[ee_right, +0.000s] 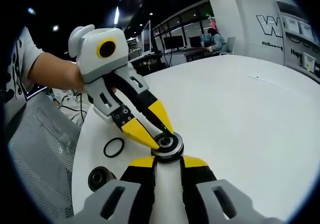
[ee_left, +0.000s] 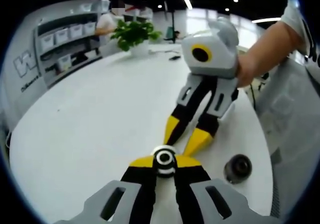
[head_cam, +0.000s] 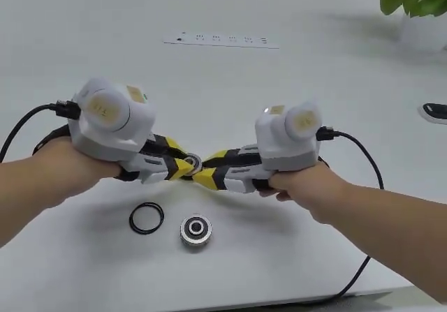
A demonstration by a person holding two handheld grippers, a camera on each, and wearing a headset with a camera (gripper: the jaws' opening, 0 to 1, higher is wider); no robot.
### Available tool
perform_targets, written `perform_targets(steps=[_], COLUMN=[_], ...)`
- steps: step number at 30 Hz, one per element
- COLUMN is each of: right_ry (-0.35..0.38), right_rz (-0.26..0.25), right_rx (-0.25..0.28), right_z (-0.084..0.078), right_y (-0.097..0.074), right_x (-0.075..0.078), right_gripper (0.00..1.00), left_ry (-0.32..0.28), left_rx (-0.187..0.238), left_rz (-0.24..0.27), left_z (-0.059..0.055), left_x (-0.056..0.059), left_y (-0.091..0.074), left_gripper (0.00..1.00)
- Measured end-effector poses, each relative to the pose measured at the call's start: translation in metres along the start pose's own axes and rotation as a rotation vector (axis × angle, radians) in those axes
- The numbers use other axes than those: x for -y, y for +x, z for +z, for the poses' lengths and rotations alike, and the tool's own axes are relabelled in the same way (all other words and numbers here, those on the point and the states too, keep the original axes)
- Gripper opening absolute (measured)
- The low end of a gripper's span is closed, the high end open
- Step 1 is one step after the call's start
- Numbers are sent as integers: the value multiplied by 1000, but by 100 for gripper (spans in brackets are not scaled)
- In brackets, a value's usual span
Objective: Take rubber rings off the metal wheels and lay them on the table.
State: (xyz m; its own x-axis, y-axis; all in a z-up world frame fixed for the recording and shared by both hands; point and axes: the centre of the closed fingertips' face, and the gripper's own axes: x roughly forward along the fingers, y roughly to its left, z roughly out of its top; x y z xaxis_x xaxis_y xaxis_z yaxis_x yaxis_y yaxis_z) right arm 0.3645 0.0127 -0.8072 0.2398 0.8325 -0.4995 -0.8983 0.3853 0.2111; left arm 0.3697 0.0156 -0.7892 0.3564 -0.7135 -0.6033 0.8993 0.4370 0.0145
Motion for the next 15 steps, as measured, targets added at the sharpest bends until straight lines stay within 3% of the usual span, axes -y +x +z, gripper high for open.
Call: perform_targets(steps=[15], right_ry=[51], right_rz=[11], right_rx=[3], right_z=[-3], right_y=[-3], right_x=[0], right_gripper=[4], left_ry=[3], left_rx=[-7], left_rz=[16], left_z=[0], left_x=[0], left_y=[1], left_gripper=[14])
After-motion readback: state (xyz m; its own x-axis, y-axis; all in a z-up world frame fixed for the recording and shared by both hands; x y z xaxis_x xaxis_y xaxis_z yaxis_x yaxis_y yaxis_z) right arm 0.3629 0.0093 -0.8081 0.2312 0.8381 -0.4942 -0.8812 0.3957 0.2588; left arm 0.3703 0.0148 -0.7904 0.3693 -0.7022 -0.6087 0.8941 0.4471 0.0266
